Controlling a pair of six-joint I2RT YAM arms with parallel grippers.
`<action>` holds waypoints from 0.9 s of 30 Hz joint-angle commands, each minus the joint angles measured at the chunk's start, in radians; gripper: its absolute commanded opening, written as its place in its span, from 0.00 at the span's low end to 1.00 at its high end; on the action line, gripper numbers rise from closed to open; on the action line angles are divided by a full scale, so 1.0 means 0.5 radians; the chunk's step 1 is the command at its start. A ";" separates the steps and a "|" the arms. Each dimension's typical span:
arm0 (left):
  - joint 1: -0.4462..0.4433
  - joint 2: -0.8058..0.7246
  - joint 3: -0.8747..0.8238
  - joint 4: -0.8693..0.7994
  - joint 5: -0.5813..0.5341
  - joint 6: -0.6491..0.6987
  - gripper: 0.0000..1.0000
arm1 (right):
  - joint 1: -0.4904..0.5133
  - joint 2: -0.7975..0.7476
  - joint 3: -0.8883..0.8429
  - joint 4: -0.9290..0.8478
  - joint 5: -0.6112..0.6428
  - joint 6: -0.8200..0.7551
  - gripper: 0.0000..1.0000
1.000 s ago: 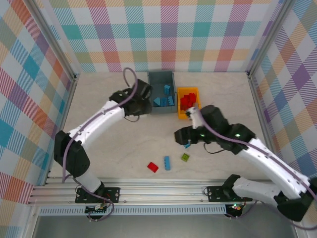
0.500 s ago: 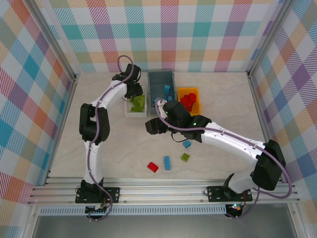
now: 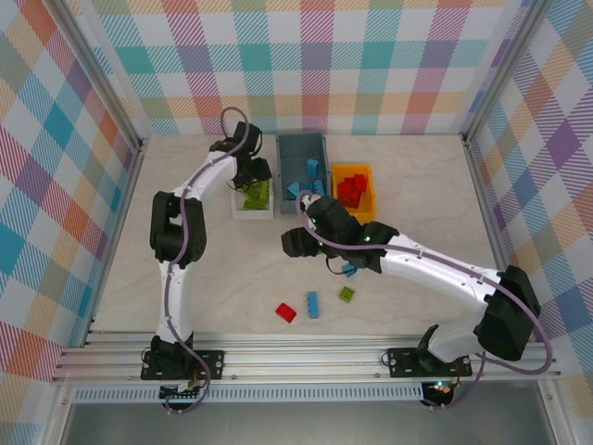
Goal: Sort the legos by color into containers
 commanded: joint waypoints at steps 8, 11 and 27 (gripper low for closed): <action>-0.390 -1.435 -1.182 0.186 0.041 -0.225 0.66 | 0.368 0.102 -0.312 -0.468 0.116 0.731 0.66; -0.643 -1.903 -1.600 0.128 0.040 -0.445 0.66 | 0.378 0.222 -0.360 -0.387 0.070 0.774 0.65; -1.241 -2.918 -2.450 0.053 0.046 -1.007 0.64 | 0.373 0.583 -0.337 -0.175 0.099 0.727 0.40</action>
